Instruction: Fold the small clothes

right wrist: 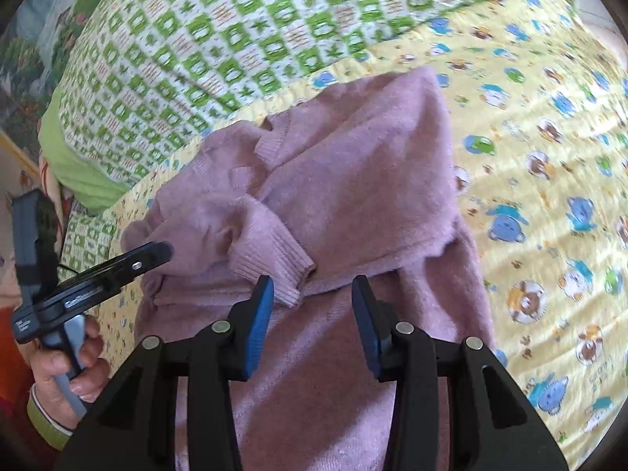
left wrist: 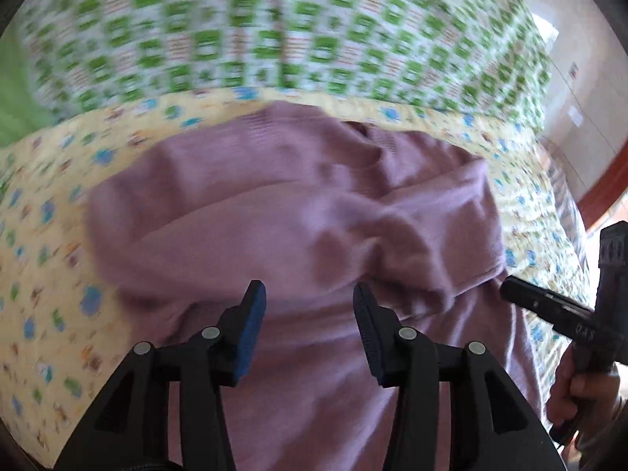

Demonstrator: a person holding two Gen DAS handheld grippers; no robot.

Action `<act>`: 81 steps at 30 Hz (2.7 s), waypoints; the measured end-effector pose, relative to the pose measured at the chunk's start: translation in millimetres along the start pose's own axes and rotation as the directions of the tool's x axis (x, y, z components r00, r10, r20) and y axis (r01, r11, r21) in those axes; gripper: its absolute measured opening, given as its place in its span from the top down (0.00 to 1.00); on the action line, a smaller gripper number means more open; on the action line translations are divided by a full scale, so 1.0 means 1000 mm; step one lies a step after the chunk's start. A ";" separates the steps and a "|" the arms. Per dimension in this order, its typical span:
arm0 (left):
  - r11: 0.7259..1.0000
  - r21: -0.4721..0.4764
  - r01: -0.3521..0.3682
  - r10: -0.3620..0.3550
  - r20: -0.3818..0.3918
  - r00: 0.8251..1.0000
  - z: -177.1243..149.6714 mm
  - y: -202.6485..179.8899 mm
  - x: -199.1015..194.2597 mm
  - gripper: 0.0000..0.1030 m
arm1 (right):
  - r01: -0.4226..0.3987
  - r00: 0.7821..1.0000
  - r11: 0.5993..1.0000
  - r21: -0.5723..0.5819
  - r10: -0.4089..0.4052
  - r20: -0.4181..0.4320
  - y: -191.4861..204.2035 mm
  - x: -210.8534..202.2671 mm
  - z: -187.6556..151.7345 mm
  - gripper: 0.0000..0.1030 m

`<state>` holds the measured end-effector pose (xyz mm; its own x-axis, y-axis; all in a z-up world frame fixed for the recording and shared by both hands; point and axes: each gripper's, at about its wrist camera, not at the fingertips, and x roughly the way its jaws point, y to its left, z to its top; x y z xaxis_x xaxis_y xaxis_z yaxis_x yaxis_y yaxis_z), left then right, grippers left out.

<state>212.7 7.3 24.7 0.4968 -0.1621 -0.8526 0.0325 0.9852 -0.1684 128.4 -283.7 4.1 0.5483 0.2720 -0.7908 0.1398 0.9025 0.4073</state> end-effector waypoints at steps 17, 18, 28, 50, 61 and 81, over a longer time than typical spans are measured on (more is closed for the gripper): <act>0.901 0.008 -0.434 0.433 -0.066 0.899 -0.014 0.098 0.056 0.44 | -0.035 0.978 0.886 -0.462 -0.063 -0.197 0.085 0.074 0.029 0.94; 0.894 -0.013 -0.448 0.446 -0.063 0.893 -0.010 0.103 0.055 0.44 | -0.139 0.973 0.928 -0.344 0.064 -0.220 0.079 0.058 0.045 0.94; 0.893 -0.137 -0.429 0.425 -0.062 0.903 -0.003 0.132 0.052 0.44 | -0.242 0.943 0.952 0.185 0.276 -0.185 -0.034 0.012 0.119 0.95; 0.890 -0.214 -0.402 0.392 -0.088 0.916 -0.010 0.132 0.047 0.44 | -0.059 0.961 0.973 0.222 0.116 -0.253 -0.083 0.047 0.092 0.54; 0.876 -0.208 -0.436 0.425 -0.097 0.900 -0.009 0.132 0.049 0.45 | -0.066 0.990 0.996 0.061 0.072 -0.117 -0.052 0.047 0.062 0.93; 0.869 -0.316 -0.380 0.357 -0.130 0.925 -0.023 0.146 0.050 0.43 | 0.043 0.986 0.996 0.079 -0.030 -0.164 -0.082 0.030 0.059 0.94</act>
<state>222.6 141.9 -53.8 0.3583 0.1946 -0.9131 -0.4343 0.9005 0.0216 182.3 -368.9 -26.1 0.4011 0.2960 -0.8669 0.2278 0.8844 0.4073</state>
